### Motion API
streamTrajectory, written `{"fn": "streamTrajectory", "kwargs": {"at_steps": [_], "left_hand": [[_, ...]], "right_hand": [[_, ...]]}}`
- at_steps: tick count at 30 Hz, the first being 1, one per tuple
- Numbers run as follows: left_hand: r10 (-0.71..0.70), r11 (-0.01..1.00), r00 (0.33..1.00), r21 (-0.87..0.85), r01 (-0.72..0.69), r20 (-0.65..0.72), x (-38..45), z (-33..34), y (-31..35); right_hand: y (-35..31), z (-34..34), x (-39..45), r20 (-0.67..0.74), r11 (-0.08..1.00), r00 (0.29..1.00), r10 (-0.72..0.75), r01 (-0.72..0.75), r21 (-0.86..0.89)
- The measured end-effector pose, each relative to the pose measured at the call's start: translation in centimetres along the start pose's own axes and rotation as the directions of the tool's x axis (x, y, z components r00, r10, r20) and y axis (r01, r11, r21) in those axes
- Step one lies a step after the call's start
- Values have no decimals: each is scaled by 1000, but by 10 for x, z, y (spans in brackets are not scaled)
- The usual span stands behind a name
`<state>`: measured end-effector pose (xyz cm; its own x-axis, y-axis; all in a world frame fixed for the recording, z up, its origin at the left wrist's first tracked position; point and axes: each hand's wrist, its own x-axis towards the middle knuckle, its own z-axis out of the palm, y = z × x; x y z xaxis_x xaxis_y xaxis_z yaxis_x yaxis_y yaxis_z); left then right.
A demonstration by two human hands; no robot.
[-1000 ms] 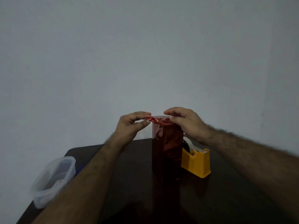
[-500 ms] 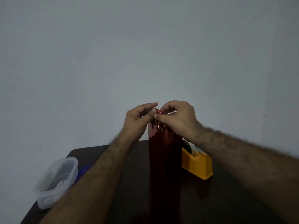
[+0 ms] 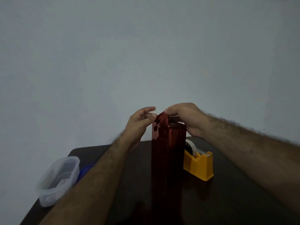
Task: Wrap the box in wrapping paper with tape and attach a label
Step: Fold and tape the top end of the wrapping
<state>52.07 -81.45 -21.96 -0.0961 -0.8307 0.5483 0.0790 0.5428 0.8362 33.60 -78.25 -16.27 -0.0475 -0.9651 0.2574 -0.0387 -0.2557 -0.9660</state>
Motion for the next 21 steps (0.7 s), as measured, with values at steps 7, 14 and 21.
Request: {"fn": "streamTrajectory", "kwargs": {"at_steps": [7, 14, 21], "left_hand": [[-90, 996, 995, 1, 90, 35, -3, 7, 11], [-126, 990, 991, -68, 123, -39, -2, 4, 17], [-122, 991, 992, -53, 121, -25, -4, 6, 22]], "right_hand": [[-5, -2, 6, 59, 997, 998, -15, 19, -77], [-2, -3, 3, -18, 987, 1000, 0, -3, -163], [19, -2, -17, -86, 836, 895, -438, 370, -405]]}}
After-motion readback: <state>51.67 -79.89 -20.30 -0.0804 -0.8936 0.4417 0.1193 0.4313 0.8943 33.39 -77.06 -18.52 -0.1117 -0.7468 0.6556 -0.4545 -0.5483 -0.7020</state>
